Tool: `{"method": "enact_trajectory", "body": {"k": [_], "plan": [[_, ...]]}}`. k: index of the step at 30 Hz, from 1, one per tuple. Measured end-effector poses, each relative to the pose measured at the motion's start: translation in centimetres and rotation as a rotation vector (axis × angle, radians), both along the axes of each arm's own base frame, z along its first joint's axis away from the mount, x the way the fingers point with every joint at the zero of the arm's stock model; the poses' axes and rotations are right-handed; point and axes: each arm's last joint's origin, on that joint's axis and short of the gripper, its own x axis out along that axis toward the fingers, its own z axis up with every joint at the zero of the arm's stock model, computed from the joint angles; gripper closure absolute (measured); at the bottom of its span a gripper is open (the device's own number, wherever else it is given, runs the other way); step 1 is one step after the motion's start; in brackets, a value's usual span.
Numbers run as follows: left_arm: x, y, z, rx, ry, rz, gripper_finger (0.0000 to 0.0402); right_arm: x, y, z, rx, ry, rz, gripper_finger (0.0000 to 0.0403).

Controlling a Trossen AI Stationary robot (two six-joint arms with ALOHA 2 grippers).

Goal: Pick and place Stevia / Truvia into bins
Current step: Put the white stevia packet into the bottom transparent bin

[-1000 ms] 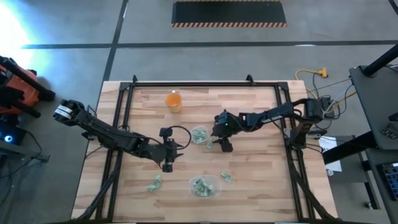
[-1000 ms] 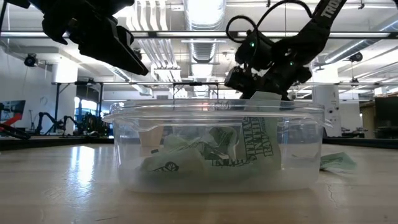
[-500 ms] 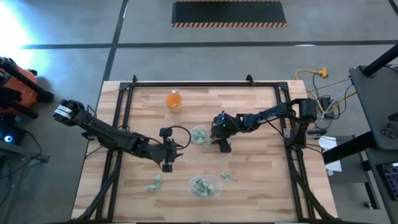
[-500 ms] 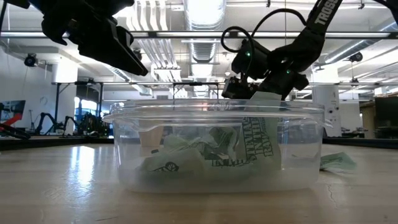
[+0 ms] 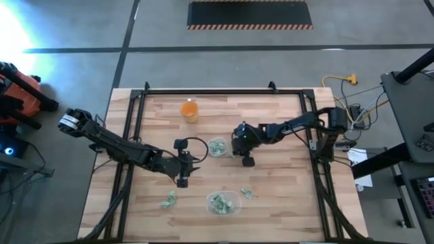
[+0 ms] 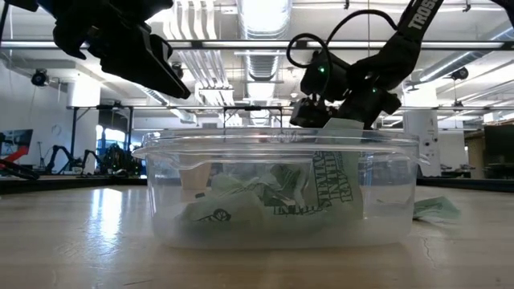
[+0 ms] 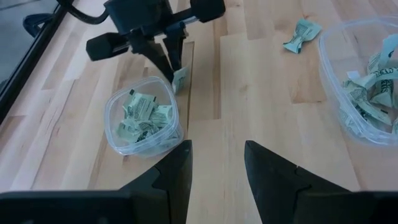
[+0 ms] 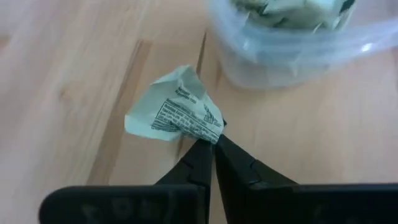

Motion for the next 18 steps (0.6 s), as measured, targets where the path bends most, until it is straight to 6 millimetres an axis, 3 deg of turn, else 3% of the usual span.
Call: {"method": "enact_trajectory", "body": {"k": [10,18], "plan": [[0.0,0.0,0.0,0.001,0.003,0.0,0.0272,-1.4,1.8,2.5,0.008,0.038,0.047,0.0394],[0.0,0.0,0.0,0.002,-0.002,-0.002,0.0272,-1.3,5.5,4.3,0.028,-0.015,0.121,0.0394]]}}
